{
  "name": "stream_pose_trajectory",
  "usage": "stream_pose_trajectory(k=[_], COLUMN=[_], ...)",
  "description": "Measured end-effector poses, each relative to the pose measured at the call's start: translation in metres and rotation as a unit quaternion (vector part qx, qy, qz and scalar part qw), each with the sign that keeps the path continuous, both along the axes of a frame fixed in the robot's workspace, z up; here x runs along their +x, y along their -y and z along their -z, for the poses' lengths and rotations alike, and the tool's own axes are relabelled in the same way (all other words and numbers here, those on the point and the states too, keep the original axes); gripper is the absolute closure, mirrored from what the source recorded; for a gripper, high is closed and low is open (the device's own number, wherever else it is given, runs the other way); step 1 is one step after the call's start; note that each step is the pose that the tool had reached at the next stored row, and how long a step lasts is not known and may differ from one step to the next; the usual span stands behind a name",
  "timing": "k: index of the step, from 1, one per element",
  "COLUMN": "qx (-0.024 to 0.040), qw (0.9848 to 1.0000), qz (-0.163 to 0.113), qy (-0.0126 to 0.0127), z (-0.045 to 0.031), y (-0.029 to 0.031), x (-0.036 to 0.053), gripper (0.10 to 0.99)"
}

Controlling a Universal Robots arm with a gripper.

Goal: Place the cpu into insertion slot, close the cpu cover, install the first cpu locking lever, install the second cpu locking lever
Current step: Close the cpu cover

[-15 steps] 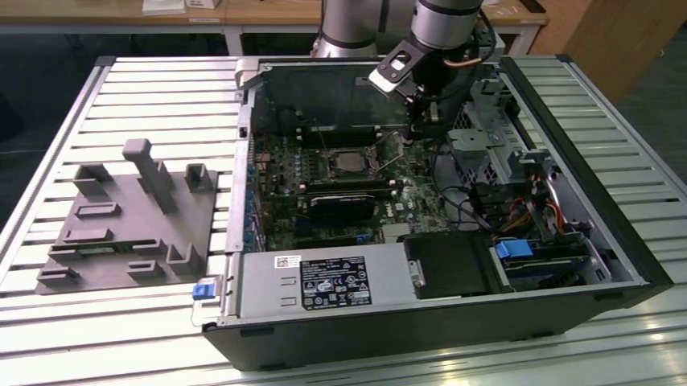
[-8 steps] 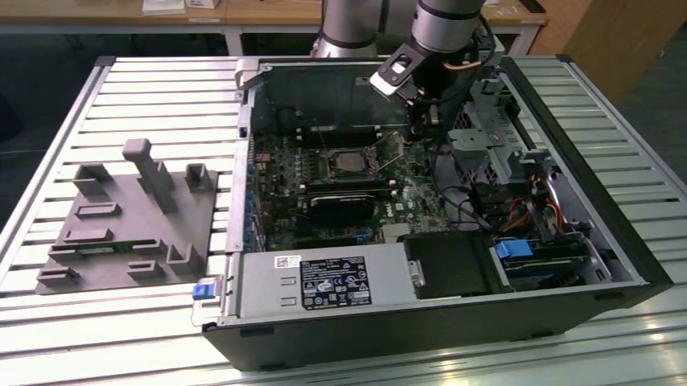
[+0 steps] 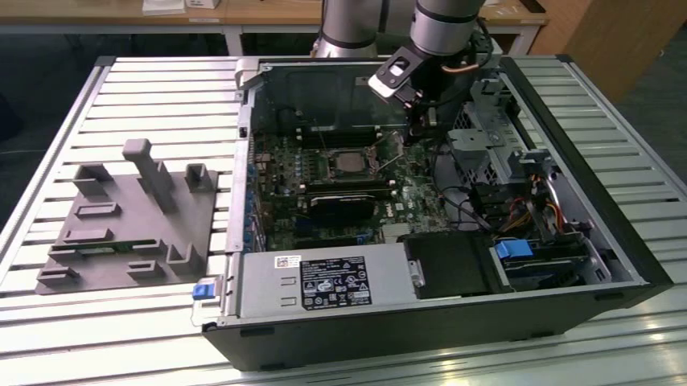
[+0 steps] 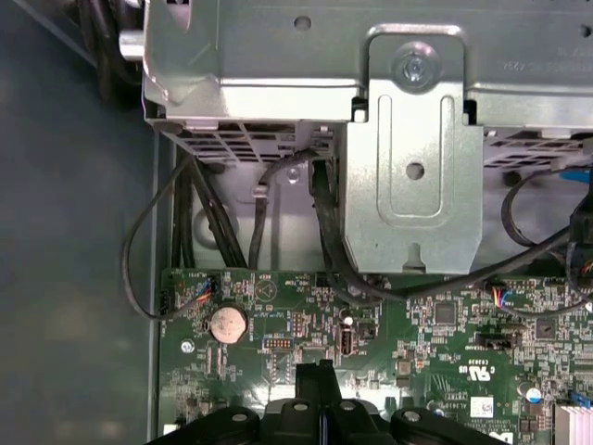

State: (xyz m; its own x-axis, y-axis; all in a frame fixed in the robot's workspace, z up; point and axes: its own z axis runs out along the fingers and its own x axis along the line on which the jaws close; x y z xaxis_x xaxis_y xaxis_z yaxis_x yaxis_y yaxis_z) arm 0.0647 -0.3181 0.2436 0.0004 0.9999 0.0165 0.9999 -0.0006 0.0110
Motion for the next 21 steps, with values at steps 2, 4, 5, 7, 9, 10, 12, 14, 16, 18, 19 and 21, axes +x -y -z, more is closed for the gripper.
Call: stream_pose_trajectory(k=[2, 4, 5, 7, 9, 10, 12, 14, 16, 18, 19, 21], qx=[0.0001, 0.0001, 0.0001, 0.0001, 0.0001, 0.0001, 0.0001, 0.0001, 0.0001, 0.0001, 0.0001, 0.0001], qw=[1.0, 1.0, 1.0, 1.0, 1.0, 1.0, 1.0, 1.0, 1.0, 1.0, 1.0, 1.0], qz=[0.0, 0.0, 0.0, 0.0, 0.0, 0.0, 0.0, 0.0, 0.0, 0.0, 0.0, 0.0], qy=[0.0, 0.0, 0.0, 0.0, 0.0, 0.0, 0.0, 0.0, 0.0, 0.0, 0.0, 0.0], z=[0.0001, 0.0002, 0.0002, 0.0002, 0.0002, 0.0002, 0.0002, 0.0002, 0.0002, 0.0002, 0.0002, 0.0002], y=[0.0, 0.0, 0.0, 0.0, 0.0001, 0.0, 0.0, 0.0, 0.0, 0.0001, 0.0, 0.0], x=[-0.0027, -0.0067, -0.0081, -0.0105, -0.0122, -0.0128, -0.0145, -0.0166, -0.0191, -0.0209, -0.0215, -0.0228], gripper=[0.98, 0.98, 0.98, 0.98, 0.98, 0.98, 0.98, 0.98, 0.98, 0.98, 0.98, 0.98])
